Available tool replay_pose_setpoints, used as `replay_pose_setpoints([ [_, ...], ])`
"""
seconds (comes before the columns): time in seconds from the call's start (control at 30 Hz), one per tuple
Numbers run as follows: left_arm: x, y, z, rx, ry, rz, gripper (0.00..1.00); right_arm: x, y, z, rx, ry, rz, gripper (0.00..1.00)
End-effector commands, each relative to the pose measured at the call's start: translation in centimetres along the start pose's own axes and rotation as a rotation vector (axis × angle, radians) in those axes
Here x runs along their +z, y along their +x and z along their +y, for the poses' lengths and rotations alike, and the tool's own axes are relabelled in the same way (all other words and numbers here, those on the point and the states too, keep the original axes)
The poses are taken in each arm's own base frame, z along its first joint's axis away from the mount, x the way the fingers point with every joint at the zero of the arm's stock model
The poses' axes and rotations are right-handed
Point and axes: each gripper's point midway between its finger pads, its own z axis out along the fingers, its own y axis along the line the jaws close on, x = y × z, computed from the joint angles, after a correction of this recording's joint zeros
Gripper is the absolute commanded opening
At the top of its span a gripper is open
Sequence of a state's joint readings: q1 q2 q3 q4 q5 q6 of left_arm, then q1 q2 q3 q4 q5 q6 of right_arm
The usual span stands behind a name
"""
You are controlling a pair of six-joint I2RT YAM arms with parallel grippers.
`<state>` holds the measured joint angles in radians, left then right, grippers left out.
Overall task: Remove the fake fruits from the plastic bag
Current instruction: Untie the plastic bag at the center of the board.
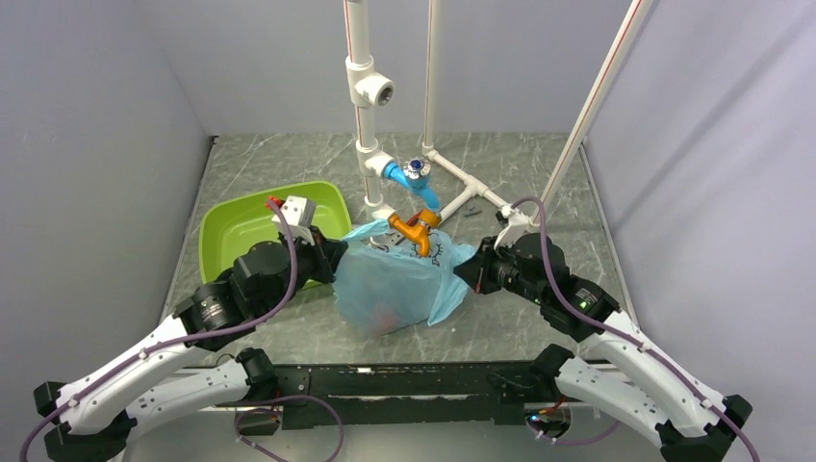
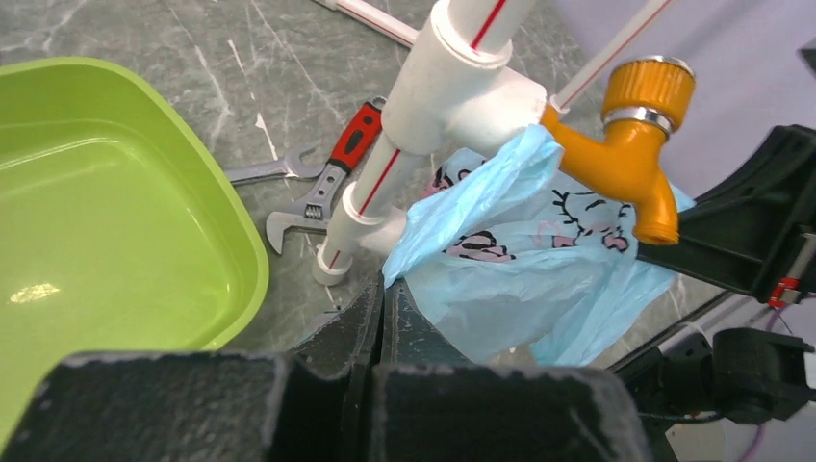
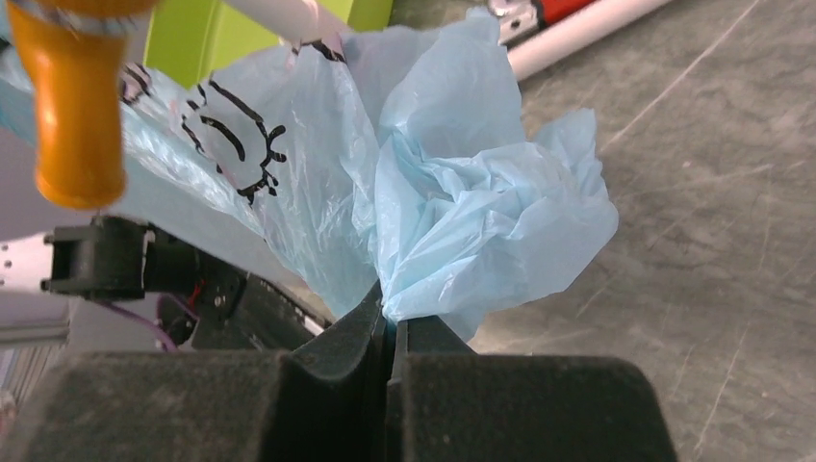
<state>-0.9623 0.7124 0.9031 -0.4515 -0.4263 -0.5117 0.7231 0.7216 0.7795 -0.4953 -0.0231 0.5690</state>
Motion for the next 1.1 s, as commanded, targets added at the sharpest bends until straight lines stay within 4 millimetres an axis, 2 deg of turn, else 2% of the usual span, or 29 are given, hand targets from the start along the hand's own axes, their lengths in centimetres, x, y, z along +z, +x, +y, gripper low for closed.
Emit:
replay_pose_setpoints([
  [0.0, -0.6, 1.4, 0.0, -0.028, 0.038, 0.026, 0.00, -0.4, 3.6, 0.4, 0.022, -0.073, 0.124, 0.04],
  [0.1, -0.9, 4.3, 0.5, -0.116, 0.049, 0.083, 0.00, -0.3, 5.6, 1.0, 0.045, -0.131, 0.208, 0.06],
  [0.17, -1.2, 5.6, 0.4, -0.170, 0.079, 0.095, 0.00, -0.3, 6.8, 1.8, 0.066, -0.189, 0.262, 0.12],
  [0.23, -1.3, 6.8, 0.4, -0.203, 0.110, 0.100, 0.00, -0.5, 8.2, 3.0, 0.090, -0.273, 0.325, 0.25],
  [0.37, -1.5, 7.9, 0.3, -0.250, 0.147, 0.095, 0.00, -1.3, 9.6, 4.5, 0.121, -0.384, 0.397, 0.54],
  [0.43, -1.5, 8.2, 0.0, -0.263, 0.165, 0.099, 0.00, -2.0, 9.6, 4.7, 0.108, -0.405, 0.397, 0.68],
  [0.53, -1.6, 8.2, -0.6, -0.262, 0.194, 0.114, 0.00, -2.8, 8.9, 4.5, 0.063, -0.382, 0.378, 0.80],
  [0.7, -1.6, 8.1, -1.2, -0.254, 0.208, 0.134, 0.00, -2.5, 7.9, 3.4, 0.007, -0.320, 0.295, 0.85],
  [0.9, -1.3, 8.1, -1.4, -0.239, 0.225, 0.127, 0.00, -1.7, 6.4, 1.5, 0.022, -0.213, 0.070, 0.88],
  [1.07, -1.3, 7.6, -2.3, -0.207, 0.271, 0.122, 0.00, -0.3, 7.0, 2.2, 0.076, -0.242, 0.064, 0.88],
])
